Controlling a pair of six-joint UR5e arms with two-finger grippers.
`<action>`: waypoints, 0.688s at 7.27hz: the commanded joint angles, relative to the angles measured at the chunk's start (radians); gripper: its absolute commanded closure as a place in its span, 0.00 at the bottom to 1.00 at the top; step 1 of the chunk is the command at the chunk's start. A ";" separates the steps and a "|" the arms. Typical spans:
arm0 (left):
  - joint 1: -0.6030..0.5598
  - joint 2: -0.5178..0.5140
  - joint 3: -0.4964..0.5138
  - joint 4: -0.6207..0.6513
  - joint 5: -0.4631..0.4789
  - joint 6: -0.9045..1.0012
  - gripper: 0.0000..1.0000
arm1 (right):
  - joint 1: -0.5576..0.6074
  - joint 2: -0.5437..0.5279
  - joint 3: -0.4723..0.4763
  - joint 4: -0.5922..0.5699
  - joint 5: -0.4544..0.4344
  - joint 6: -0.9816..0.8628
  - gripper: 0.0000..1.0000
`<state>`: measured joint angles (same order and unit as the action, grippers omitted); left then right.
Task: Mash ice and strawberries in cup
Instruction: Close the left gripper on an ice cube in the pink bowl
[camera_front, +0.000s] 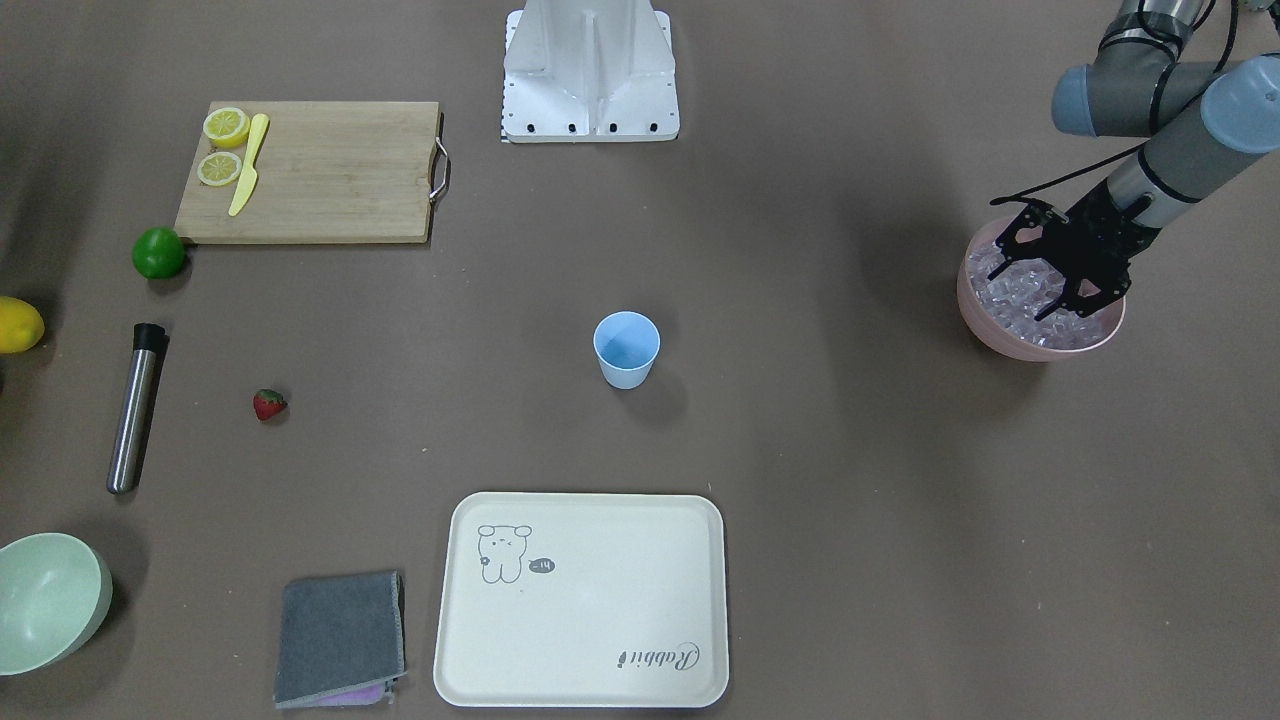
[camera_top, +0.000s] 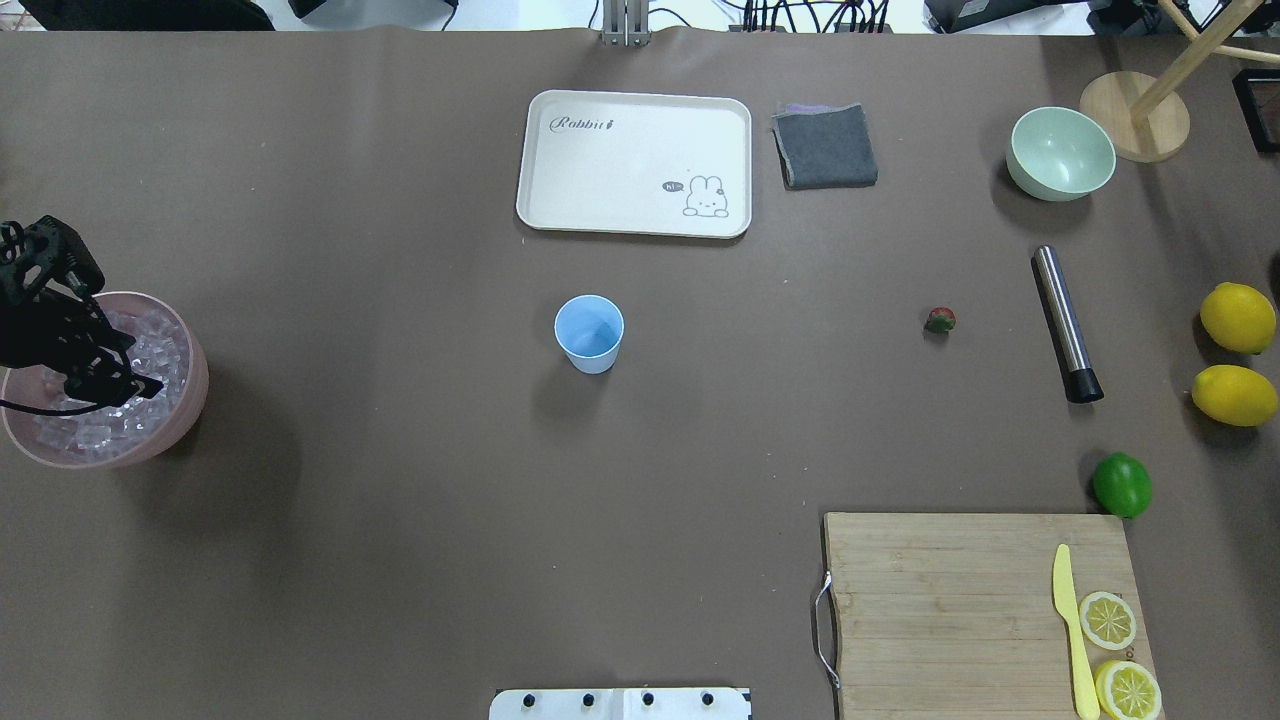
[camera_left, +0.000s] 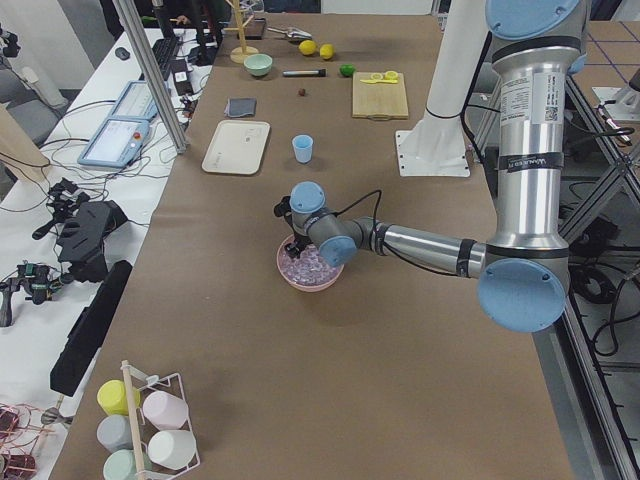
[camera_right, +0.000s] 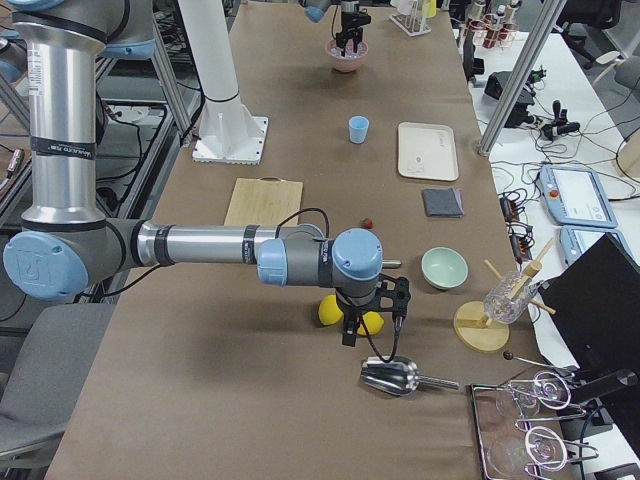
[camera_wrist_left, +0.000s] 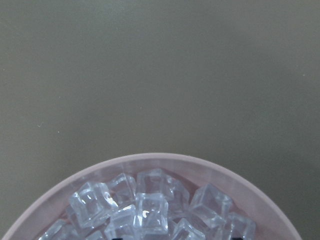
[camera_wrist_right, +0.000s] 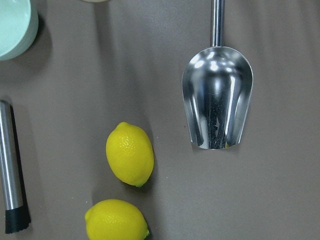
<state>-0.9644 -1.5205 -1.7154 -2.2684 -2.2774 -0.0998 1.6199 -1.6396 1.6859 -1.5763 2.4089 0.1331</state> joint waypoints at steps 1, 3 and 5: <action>0.001 0.002 0.003 0.000 0.007 0.000 0.21 | 0.000 -0.002 -0.002 -0.001 -0.002 0.000 0.00; 0.004 0.002 0.005 0.001 0.009 -0.001 0.20 | 0.000 -0.003 -0.003 -0.001 -0.002 0.000 0.00; 0.022 0.000 0.010 0.001 0.013 -0.001 0.19 | 0.000 -0.003 -0.006 -0.001 -0.002 0.000 0.00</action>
<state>-0.9528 -1.5189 -1.7086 -2.2673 -2.2673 -0.1012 1.6199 -1.6428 1.6819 -1.5769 2.4068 0.1335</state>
